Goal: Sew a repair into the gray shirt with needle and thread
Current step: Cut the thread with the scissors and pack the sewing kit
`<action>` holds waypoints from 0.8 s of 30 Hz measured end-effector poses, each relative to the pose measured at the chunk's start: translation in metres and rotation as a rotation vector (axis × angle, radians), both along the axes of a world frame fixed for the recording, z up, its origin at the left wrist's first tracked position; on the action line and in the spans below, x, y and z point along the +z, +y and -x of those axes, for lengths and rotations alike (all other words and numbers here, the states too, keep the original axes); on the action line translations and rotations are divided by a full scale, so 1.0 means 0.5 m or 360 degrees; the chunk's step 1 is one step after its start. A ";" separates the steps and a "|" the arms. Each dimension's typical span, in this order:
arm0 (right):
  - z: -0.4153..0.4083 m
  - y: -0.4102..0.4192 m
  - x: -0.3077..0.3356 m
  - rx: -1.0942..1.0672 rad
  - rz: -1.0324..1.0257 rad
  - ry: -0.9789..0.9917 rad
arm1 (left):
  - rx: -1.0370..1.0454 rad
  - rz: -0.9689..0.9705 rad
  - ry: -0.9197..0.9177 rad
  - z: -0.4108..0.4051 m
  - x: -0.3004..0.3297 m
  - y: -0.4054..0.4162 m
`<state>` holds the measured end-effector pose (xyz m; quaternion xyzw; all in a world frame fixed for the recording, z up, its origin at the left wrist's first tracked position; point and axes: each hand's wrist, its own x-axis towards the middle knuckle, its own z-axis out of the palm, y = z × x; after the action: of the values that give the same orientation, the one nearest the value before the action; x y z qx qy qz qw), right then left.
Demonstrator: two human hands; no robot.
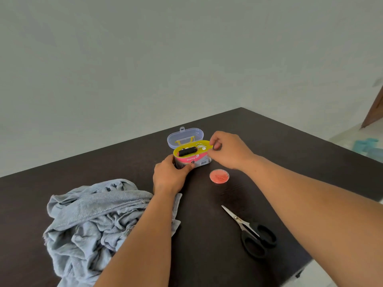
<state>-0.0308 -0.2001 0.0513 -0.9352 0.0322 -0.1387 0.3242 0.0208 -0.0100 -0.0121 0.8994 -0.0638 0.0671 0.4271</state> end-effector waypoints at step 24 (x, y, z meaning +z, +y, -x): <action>-0.054 -0.045 0.026 -0.0198 -0.0149 0.0032 | -0.0016 0.0039 0.0032 -0.016 -0.014 0.002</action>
<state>-0.0039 -0.2226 0.0641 -0.9166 0.1000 -0.1475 0.3579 0.0287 -0.0089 -0.0193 0.8944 -0.0631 0.0566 0.4392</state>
